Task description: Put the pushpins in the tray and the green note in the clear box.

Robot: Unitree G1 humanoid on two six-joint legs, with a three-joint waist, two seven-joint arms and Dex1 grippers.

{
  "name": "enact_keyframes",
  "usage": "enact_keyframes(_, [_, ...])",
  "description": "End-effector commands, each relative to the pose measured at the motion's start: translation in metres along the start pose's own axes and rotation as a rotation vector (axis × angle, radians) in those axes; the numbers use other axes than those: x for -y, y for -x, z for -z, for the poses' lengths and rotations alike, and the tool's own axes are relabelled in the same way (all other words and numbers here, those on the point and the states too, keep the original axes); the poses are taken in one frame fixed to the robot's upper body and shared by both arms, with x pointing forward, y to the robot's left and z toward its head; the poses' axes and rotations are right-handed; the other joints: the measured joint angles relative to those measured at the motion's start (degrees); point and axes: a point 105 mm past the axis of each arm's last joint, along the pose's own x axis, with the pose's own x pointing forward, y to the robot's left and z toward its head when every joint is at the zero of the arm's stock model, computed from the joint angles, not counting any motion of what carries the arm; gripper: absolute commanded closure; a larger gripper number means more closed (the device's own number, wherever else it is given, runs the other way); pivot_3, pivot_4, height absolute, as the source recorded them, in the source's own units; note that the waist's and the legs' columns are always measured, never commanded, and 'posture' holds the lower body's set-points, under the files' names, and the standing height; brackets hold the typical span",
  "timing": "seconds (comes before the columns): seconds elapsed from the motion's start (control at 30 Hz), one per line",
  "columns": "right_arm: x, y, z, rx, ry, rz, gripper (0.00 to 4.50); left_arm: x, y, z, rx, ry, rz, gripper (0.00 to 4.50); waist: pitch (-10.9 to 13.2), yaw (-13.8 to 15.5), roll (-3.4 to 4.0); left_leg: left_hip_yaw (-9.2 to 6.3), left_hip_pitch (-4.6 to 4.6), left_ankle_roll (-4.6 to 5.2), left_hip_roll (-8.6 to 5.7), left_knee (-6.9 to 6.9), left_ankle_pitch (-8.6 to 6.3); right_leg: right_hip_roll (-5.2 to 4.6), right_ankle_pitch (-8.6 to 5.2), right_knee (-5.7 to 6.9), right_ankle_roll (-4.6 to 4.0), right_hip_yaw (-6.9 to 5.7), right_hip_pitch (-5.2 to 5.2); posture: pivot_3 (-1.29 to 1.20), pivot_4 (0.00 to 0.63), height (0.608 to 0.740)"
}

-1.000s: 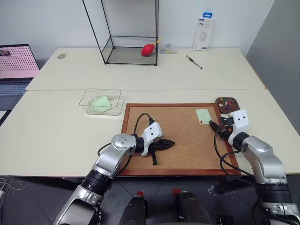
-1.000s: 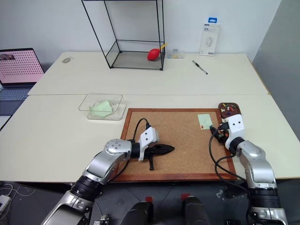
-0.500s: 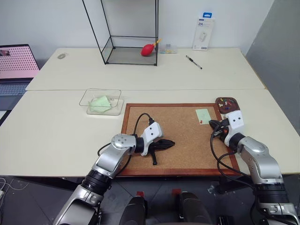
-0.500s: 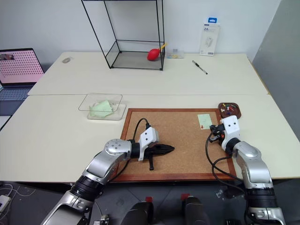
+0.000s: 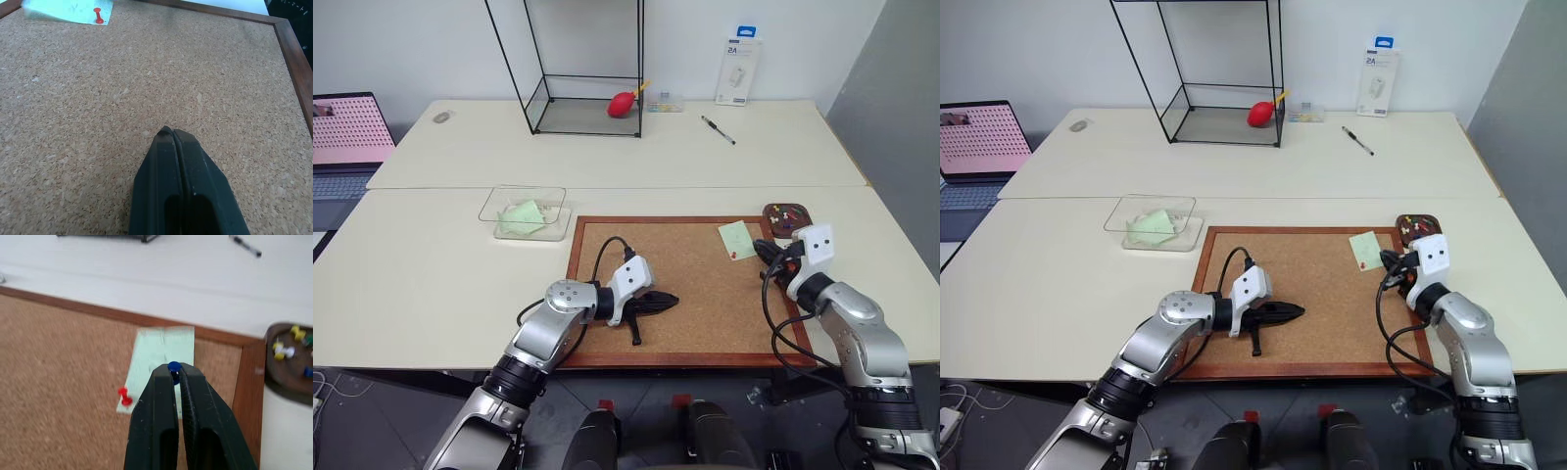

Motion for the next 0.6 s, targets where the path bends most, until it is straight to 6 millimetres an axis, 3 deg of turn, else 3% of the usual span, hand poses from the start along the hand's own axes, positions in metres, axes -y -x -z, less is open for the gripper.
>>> enact_keyframes(0.03, [0.002,0.002,-0.018,0.062,0.002,0.004,4.44,0.009,-0.001,0.022,-0.079,0.047,0.033,4.5,0.0,0.0,0.0,0.0,0.0,0.0,0.0,0.0,0.0,0.0,0.0,0.0,0.0,0.0,0.0,0.0,0.15,0.74])
enact_keyframes(0.17, [0.011,0.003,-0.023,0.078,-0.007,0.04,4.44,0.009,-0.001,0.022,-0.079,0.047,0.032,4.5,0.0,0.0,0.0,0.0,0.0,0.0,0.0,0.0,0.0,0.0,0.0,0.0,0.0,0.01,0.0,0.0,0.15,0.74])
enact_keyframes(0.27, [0.028,-0.001,-0.027,0.068,0.066,0.11,4.44,0.01,-0.001,0.022,-0.08,0.045,0.034,4.5,0.0,0.0,0.0,0.01,0.0,0.0,0.0,0.0,0.0,0.0,0.0,0.01,0.0,0.01,0.0,0.0,0.15,0.74])
enact_keyframes(0.4, [0.056,-0.007,-0.023,0.004,0.241,0.233,4.44,0.01,-0.001,0.022,-0.081,0.043,0.035,4.5,0.0,0.1,0.0,0.04,0.01,0.0,-0.03,0.01,0.0,-0.02,0.0,0.0,0.0,0.03,0.0,0.0,0.15,0.74])
enact_keyframes(0.6, [0.083,-0.018,-0.013,-0.067,0.327,0.328,4.44,0.01,-0.002,0.021,-0.081,0.041,0.035,4.5,0.0,0.0,0.0,0.04,0.02,0.0,-0.01,-0.01,0.0,-0.01,0.0,0.0,-0.01,0.02,0.0,0.0,0.15,0.74])
